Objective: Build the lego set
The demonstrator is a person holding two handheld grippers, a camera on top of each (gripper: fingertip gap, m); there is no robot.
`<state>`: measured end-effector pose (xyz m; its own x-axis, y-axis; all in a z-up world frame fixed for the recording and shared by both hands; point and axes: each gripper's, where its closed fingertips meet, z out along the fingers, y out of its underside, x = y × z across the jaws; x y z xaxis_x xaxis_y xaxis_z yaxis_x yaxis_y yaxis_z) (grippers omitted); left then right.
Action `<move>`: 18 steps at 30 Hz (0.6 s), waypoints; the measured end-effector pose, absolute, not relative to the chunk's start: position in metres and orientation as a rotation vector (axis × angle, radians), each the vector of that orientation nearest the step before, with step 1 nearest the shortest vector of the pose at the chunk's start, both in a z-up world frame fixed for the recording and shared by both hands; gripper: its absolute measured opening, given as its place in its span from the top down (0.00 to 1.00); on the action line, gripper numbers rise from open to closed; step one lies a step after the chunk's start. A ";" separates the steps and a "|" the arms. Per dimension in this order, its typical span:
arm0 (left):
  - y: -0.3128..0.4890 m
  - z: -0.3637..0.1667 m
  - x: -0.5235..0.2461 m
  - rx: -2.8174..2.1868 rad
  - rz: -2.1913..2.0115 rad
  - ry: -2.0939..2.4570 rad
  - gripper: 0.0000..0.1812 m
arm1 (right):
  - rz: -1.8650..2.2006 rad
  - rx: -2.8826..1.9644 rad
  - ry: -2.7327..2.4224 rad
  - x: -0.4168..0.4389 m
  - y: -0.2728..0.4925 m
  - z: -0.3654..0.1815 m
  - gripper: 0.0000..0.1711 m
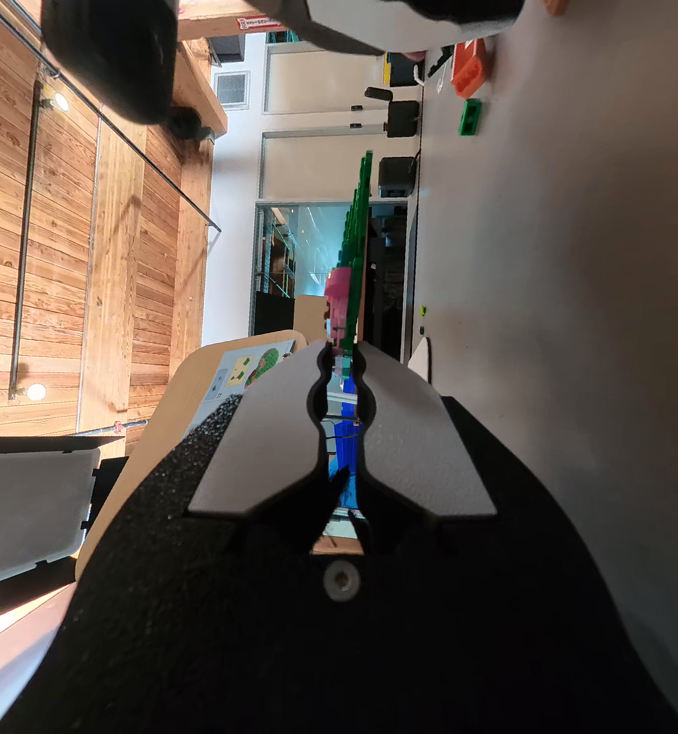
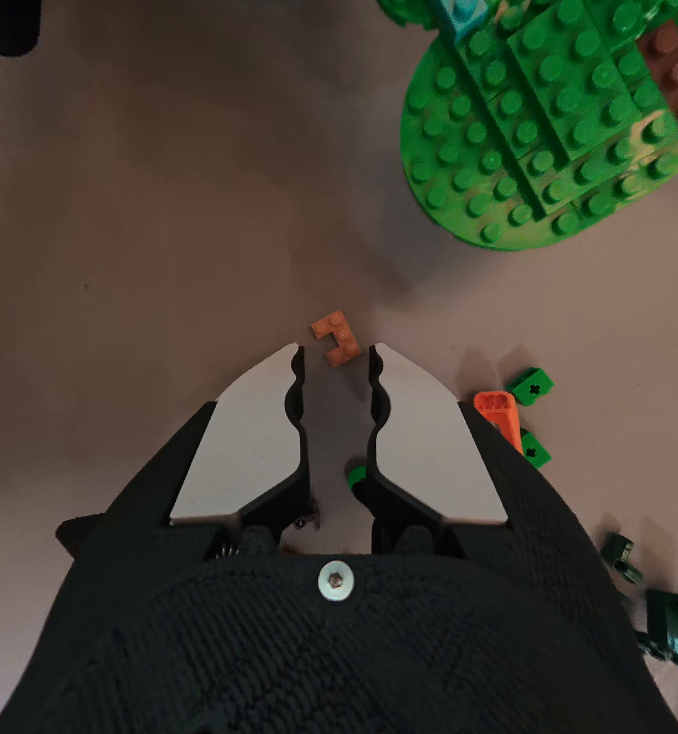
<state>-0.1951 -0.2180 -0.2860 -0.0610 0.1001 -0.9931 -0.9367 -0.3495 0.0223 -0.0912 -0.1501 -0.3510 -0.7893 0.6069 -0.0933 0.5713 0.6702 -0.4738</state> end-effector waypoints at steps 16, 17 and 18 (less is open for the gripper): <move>-0.217 -0.293 -0.189 -1.374 1.476 1.014 0.95 | 0.907 -0.299 -2.885 -0.065 -0.181 -0.338 0.79; -0.217 -0.296 -0.188 -1.384 1.455 1.028 0.95 | 0.891 -0.244 -2.897 -0.066 -0.180 -0.341 0.79; -0.217 -0.299 -0.187 -1.389 1.436 1.045 0.96 | 0.874 -0.191 -2.909 -0.066 -0.180 -0.344 0.78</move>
<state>-0.1866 -0.2172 -0.2987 -0.0127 0.0280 -0.9995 -0.9596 -0.2815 0.0043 -0.0663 -0.1799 -0.3439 -0.9873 0.1479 0.0577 0.0915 0.8274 -0.5541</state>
